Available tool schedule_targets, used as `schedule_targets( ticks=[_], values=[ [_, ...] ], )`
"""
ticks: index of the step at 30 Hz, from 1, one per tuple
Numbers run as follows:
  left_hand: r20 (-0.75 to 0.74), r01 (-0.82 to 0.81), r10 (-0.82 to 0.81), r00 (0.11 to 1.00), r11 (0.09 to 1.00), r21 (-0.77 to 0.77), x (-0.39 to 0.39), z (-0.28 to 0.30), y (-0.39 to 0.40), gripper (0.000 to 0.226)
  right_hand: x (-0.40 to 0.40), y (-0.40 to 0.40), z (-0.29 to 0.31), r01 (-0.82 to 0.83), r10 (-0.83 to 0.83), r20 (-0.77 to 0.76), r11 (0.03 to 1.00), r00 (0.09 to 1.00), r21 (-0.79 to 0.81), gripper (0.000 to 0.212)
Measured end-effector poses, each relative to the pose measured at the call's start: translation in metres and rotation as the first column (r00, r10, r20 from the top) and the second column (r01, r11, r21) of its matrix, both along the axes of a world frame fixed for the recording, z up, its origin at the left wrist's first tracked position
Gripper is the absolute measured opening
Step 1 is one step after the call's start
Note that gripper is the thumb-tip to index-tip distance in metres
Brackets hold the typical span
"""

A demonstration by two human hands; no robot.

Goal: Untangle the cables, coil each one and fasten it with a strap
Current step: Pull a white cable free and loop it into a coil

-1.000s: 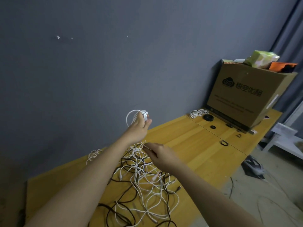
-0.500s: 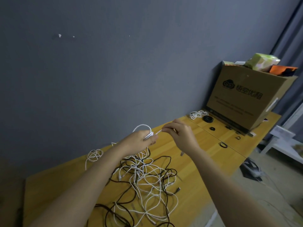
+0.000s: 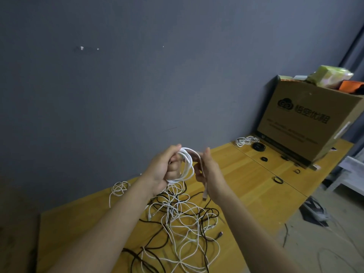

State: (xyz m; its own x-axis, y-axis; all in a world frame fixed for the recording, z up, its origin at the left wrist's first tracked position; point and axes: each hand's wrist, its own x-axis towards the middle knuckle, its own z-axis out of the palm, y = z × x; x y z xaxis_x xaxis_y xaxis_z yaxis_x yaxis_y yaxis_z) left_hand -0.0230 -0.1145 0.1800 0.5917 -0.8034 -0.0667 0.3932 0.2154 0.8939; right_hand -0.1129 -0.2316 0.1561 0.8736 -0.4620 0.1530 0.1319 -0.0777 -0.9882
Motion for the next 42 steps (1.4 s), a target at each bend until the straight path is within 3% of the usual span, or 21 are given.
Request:
schedule_targets(
  ticks=[3,10,14,16,18,23,25,28,32,34,36,38,42],
  values=[
    [0.017,-0.090,0.090,0.996,0.995,0.035,0.003,-0.002,-0.003,0.052,-0.001,0.004,-0.003,-0.110,0.111,-0.002,0.992,0.994,-0.066,0.024],
    [0.018,0.044,-0.045,0.999,0.996,0.076,0.004,0.002,0.005,0.064,0.001,0.007,0.003,-0.096,0.093,-0.067,0.994,0.993,-0.044,0.045],
    [0.092,0.105,-0.115,0.989,0.989,0.106,0.004,0.007,0.010,0.061,0.000,0.003,0.005,-0.191,0.191,-0.003,0.982,0.982,0.012,0.032],
    [0.145,0.122,-0.138,0.980,0.986,0.113,0.002,0.006,0.013,0.056,-0.001,0.000,0.004,-0.180,0.180,-0.011,0.984,0.984,0.016,0.009],
    [0.237,0.104,-0.131,0.963,0.987,0.122,-0.002,0.003,0.012,0.052,-0.002,-0.001,0.002,-0.141,0.141,-0.010,0.990,0.990,0.003,0.019],
    [0.583,-0.093,-0.034,0.812,0.978,0.186,-0.007,0.000,0.002,0.049,-0.004,0.003,0.010,-0.107,0.107,-0.012,0.994,0.994,-0.015,0.020],
    [0.678,-0.170,-0.041,0.734,0.956,0.241,0.002,-0.004,0.001,0.053,-0.004,0.000,0.011,-0.056,0.053,-0.020,0.986,0.998,-0.154,0.020],
    [0.668,-0.096,-0.153,0.728,0.942,0.322,0.009,-0.008,0.003,0.051,-0.006,-0.008,0.012,-0.014,0.000,-0.046,0.949,0.999,-0.316,0.021],
    [0.649,-0.046,-0.238,0.723,0.920,0.389,0.012,-0.001,0.002,0.044,-0.009,-0.018,0.023,-0.114,0.039,-0.173,0.887,0.984,-0.448,0.020],
    [0.667,-0.035,-0.297,0.683,0.900,0.436,0.012,0.002,-0.001,0.042,-0.011,-0.025,0.031,-0.175,0.057,-0.236,0.838,0.970,-0.517,0.019],
    [0.741,-0.124,-0.315,0.592,0.874,0.470,0.005,0.005,-0.006,0.044,-0.012,-0.032,0.038,-0.229,0.084,-0.271,0.796,0.959,-0.561,0.020],
    [0.836,-0.243,-0.222,0.502,0.891,0.383,-0.002,0.008,-0.014,0.042,-0.012,-0.038,0.044,-0.220,0.091,-0.247,0.791,0.965,-0.571,0.018],
    [0.889,-0.336,0.012,0.458,0.928,0.161,-0.010,0.019,-0.027,0.026,-0.009,-0.034,0.049,-0.011,-0.008,-0.049,0.927,0.999,-0.374,0.024]
  ],
)
